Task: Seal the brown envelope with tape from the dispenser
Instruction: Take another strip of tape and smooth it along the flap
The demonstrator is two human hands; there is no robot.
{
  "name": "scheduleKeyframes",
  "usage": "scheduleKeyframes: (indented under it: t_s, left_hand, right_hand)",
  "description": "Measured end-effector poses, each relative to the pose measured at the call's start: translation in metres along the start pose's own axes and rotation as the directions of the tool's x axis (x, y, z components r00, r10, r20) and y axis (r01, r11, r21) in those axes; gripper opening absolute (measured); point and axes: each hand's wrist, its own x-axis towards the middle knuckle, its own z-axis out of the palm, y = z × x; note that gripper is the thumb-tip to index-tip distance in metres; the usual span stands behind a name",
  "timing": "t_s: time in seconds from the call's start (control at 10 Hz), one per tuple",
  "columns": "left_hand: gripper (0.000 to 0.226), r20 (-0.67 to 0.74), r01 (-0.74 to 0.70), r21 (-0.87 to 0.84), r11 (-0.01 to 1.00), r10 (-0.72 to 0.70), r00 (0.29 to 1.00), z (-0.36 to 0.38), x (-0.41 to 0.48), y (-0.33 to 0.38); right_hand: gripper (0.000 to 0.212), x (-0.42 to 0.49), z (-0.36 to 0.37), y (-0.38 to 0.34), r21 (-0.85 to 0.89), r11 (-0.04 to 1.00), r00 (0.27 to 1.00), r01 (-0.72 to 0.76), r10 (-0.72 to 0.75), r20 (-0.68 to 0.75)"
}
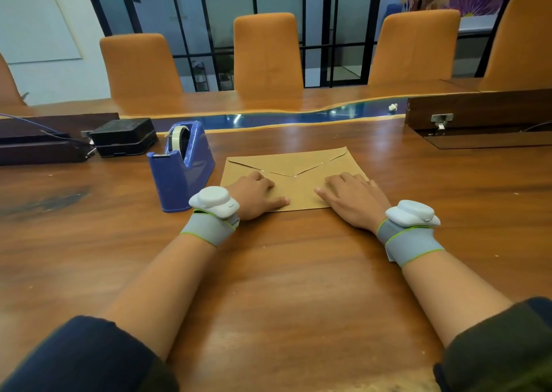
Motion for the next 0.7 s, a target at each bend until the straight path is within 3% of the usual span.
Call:
scheduleKeyframes:
  t_s: [0.3,0.5,0.6,0.7]
  left_hand:
    - [0.072,-0.02,0.009,-0.075,0.997,-0.011,1.0,-0.009,0.004,-0.009]
    - [0.068,0.092,0.016,-0.065,0.998,-0.01,0.996,-0.044,0.011,-0.005]
    - [0.067,0.172,0.029,-0.021,0.999,-0.025,0.985,-0.081,0.019,0.007]
    - [0.062,0.292,0.057,0.028,0.998,-0.062,0.954,-0.142,0.02,0.02]
  right_hand:
    - [0.054,0.006,-0.007,-0.001,0.048,0.999,0.999,0.01,-0.008,-0.041]
    - [0.059,0.028,-0.056,-0.021,0.005,1.0,0.98,-0.004,0.002,0.198]
    - [0.058,0.046,-0.097,-0.033,-0.132,0.989,0.897,0.062,0.003,0.441]
    - [0.054,0.061,-0.158,-0.053,-0.205,0.97,0.805,0.128,0.019,0.593]
